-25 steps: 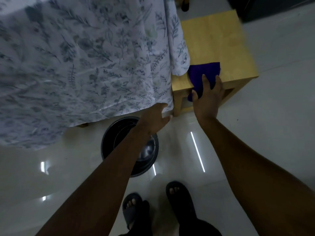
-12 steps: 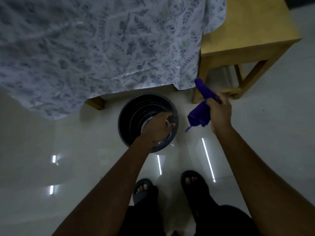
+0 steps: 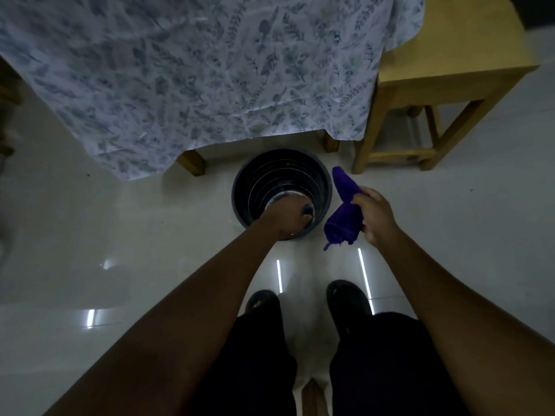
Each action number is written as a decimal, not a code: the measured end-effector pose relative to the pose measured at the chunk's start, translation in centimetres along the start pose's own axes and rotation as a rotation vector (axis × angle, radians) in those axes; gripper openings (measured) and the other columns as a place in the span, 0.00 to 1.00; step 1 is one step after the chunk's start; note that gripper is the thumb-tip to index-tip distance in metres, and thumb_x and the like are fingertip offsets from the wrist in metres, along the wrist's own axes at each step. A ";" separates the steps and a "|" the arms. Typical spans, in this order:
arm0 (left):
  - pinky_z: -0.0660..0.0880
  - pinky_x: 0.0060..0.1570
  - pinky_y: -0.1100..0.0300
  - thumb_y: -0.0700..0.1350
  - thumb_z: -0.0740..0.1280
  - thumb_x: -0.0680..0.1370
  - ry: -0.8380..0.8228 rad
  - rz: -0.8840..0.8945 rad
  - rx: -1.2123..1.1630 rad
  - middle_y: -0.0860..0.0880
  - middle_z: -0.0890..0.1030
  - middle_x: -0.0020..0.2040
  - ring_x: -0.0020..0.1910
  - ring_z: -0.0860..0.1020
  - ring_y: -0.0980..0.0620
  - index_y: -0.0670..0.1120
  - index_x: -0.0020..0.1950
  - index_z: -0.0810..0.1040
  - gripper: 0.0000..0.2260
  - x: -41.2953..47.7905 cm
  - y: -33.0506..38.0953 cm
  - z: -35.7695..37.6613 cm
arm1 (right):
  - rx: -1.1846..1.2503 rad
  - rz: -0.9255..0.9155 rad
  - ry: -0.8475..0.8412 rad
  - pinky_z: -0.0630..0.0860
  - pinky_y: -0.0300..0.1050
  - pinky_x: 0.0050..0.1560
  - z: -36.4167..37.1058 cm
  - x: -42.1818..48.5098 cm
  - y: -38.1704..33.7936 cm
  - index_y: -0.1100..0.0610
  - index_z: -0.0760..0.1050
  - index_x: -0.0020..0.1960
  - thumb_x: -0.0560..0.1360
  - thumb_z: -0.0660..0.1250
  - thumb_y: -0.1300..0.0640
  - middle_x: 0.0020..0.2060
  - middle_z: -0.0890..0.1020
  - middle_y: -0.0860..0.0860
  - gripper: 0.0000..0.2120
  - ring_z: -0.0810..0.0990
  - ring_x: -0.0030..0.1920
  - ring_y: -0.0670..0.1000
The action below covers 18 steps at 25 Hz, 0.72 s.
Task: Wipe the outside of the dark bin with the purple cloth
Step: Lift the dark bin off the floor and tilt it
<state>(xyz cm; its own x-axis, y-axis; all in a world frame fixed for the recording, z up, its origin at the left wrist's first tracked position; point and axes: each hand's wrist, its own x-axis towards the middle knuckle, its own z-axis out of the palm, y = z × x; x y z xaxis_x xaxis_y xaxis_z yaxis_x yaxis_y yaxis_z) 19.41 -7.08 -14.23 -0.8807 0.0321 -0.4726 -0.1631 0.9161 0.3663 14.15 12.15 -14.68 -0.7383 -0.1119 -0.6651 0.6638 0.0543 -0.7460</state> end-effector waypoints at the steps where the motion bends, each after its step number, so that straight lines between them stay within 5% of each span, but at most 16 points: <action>1: 0.71 0.65 0.49 0.47 0.60 0.80 -0.070 -0.020 0.024 0.42 0.76 0.66 0.64 0.74 0.43 0.43 0.68 0.73 0.18 1.1 -0.7 0.5 | -0.015 0.026 -0.007 0.78 0.50 0.51 0.4 0.6 0.4 0.53 0.74 0.63 0.73 0.63 0.64 0.54 0.79 0.54 0.19 0.78 0.50 0.52; 5: 0.68 0.67 0.52 0.51 0.61 0.80 -0.258 -0.069 0.062 0.41 0.74 0.68 0.66 0.72 0.42 0.42 0.72 0.69 0.22 3.6 -2.8 4.0 | -0.120 0.018 -0.039 0.78 0.46 0.47 1.3 2.9 1.7 0.54 0.73 0.64 0.74 0.63 0.64 0.53 0.80 0.54 0.19 0.79 0.48 0.52; 10: 0.73 0.63 0.49 0.56 0.62 0.78 -0.187 -0.030 -0.025 0.41 0.77 0.65 0.63 0.75 0.41 0.43 0.70 0.70 0.25 5.5 -5.2 9.2 | -0.057 -0.063 -0.060 0.80 0.51 0.53 2.5 6.4 2.6 0.51 0.72 0.66 0.74 0.62 0.63 0.57 0.80 0.51 0.21 0.80 0.54 0.53; 15: 0.76 0.43 0.53 0.45 0.56 0.81 0.175 0.002 0.114 0.41 0.83 0.50 0.46 0.82 0.42 0.41 0.64 0.70 0.14 5.9 -6.0 6.3 | -0.029 -0.151 0.005 0.78 0.53 0.57 3.8 7.5 1.0 0.47 0.75 0.62 0.75 0.61 0.62 0.55 0.80 0.48 0.19 0.79 0.55 0.52; 18: 0.80 0.40 0.53 0.48 0.55 0.82 0.485 -0.078 -0.004 0.44 0.84 0.42 0.38 0.82 0.46 0.42 0.54 0.73 0.12 5.7 -8.0 3.2 | -0.099 -0.207 -0.022 0.77 0.51 0.57 4.1 7.2 1.2 0.47 0.74 0.62 0.76 0.60 0.61 0.55 0.80 0.48 0.18 0.78 0.55 0.51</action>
<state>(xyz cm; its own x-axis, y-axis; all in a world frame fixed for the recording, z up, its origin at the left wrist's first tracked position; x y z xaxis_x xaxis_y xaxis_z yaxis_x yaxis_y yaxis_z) 17.08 -12.96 -22.44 -0.9714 -0.2268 -0.0709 -0.2371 0.9070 0.3479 10.07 7.33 -20.22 -0.8538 -0.1520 -0.4978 0.4830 0.1254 -0.8666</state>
